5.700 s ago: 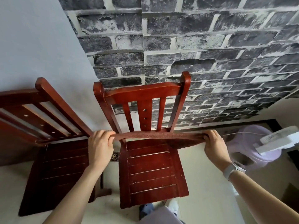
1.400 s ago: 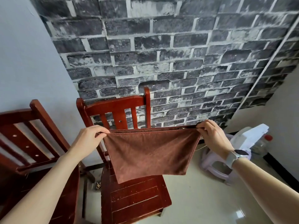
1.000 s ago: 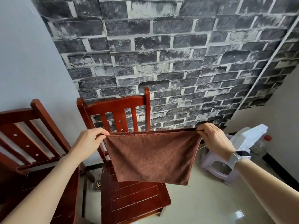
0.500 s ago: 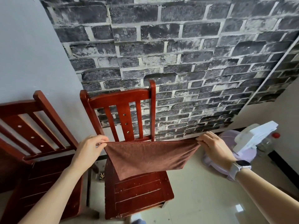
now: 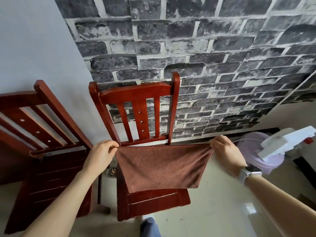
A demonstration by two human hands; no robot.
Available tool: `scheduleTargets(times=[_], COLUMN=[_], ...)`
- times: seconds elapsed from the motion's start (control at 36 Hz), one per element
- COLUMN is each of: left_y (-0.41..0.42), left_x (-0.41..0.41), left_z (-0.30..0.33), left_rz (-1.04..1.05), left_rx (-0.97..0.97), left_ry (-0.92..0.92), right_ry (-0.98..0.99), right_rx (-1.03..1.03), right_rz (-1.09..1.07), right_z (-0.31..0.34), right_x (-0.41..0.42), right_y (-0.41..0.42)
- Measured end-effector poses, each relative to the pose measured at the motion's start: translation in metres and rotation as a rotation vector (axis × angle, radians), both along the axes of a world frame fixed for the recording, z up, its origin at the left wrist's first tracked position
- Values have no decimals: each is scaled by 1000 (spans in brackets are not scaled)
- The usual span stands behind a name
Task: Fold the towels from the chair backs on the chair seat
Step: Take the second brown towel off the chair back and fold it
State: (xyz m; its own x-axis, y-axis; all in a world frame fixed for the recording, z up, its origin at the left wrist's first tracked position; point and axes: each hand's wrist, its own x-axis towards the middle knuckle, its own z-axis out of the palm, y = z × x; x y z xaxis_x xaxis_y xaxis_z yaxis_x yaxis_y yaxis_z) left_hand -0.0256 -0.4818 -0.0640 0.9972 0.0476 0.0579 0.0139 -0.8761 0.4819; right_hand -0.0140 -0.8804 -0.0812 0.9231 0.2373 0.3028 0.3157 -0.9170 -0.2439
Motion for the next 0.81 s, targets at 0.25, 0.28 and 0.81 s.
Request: scheduleTargets(times=[0.25,0.28,0.81], left_y=[33,38,62], left_x=[31,31,-95], left_z=[6,6,-205], left_rz=[78,73,-83], left_rx=[36,42,28], left_ry=[-174,-195,125], right_ry=[-33,-50,350], right_rx=[82,86,55], right_rz=[-38,-34,-2], right_z=[-1,0,-185], right_x=[47,49,-69], right_y=[39,43,52])
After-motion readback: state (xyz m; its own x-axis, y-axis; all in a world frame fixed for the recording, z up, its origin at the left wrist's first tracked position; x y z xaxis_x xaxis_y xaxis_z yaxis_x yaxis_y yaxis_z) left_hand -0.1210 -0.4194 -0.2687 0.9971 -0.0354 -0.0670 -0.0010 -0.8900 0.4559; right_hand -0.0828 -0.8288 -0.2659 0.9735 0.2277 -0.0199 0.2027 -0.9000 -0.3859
